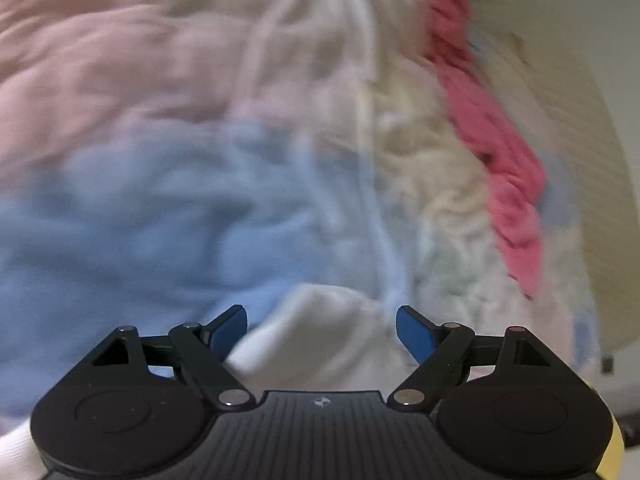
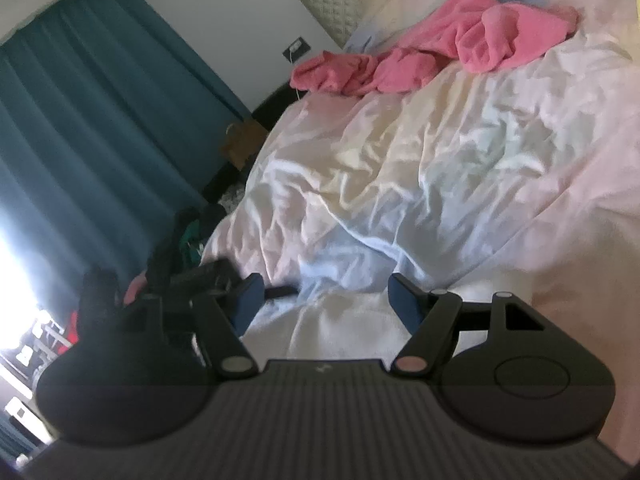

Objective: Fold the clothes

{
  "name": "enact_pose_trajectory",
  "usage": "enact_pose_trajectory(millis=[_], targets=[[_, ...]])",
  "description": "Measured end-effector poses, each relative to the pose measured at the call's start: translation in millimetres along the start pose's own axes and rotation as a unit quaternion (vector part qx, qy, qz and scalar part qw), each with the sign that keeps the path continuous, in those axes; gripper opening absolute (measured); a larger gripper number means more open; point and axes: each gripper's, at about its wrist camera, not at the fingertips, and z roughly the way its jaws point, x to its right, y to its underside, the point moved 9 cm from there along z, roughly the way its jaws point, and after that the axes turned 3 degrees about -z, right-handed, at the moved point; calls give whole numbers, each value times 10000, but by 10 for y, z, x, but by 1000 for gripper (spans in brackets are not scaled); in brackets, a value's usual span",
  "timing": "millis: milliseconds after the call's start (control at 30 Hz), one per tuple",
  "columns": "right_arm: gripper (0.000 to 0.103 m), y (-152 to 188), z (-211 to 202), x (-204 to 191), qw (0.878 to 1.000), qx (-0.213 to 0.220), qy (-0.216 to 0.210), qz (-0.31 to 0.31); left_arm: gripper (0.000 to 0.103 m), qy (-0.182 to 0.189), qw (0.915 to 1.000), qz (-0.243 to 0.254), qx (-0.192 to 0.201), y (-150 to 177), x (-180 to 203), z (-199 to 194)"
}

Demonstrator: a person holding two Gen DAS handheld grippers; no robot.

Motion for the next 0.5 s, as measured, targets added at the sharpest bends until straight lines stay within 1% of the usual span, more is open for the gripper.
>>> enact_pose_trajectory(millis=[33,67,100,133,167,200,233,267,300,333,367,400,433,467,500], targets=[[72,9,2,-8,10000,5,-4,-29,74,-77,9999,88,62,0,30,54],[72,12,-2,-13,10000,23,2,-55,50,-232,9995,117,158,-20,20,111],[72,11,-5,-15,10000,46,9,-77,41,-322,9990,178,264,-36,17,154],[72,0,-6,-9,9999,83,24,-90,28,-289,9984,300,391,-47,29,171],[72,-14,-11,1,9998,139,53,-103,18,-257,9974,422,517,-58,42,188],[72,-30,-18,14,9997,200,88,-115,17,-158,9951,632,742,-60,86,168],[72,-43,-25,25,9995,258,119,-127,17,-30,9888,994,1114,-37,166,76],[72,-53,-34,29,9993,309,137,-141,20,-89,9810,1329,1413,3,202,-13],[72,-57,-41,23,9991,353,144,-175,23,-147,9711,1662,1709,44,242,-106],[72,-48,-46,-6,9989,377,122,-258,30,-264,9630,1876,1915,86,255,-185],[72,-40,-52,-35,9986,400,99,-340,43,-490,9614,1872,1955,128,212,-236],[72,-31,-60,-68,9982,423,72,-427,49,-673,9603,1828,1999,177,178,-288],[72,-22,-76,-110,9976,444,35,-526,59,-785,9596,1709,2093,232,143,-377],[72,-18,-97,-150,9970,477,-6,-616,66,-915,9565,1595,2265,279,74,-537],[72,-28,-132,-186,9962,541,-54,-684,71,-1044,9529,1479,2435,329,5,-698]])
